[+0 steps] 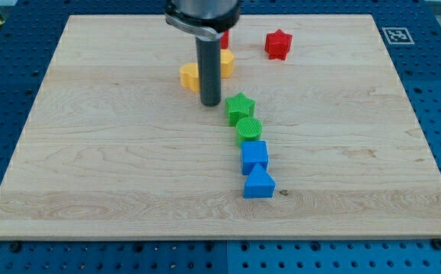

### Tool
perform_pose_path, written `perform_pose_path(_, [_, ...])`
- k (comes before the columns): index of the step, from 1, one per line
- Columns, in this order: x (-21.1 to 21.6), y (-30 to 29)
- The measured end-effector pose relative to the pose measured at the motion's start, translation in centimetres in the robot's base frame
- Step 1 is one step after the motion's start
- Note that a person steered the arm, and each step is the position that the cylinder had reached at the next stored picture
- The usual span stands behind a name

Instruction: Push the green star into the green circle

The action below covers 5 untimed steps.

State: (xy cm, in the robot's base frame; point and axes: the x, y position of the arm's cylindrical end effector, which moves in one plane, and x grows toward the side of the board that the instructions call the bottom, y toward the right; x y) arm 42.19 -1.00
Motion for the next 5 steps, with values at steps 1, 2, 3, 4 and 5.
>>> perform_pose_path(1, [1.6, 1.8])
perform_pose_path(2, [1.5, 1.8])
perform_pose_path(3, [-1.9, 1.1])
perform_pose_path(4, [-2.6, 1.1])
perform_pose_path(5, [-2.8, 1.2])
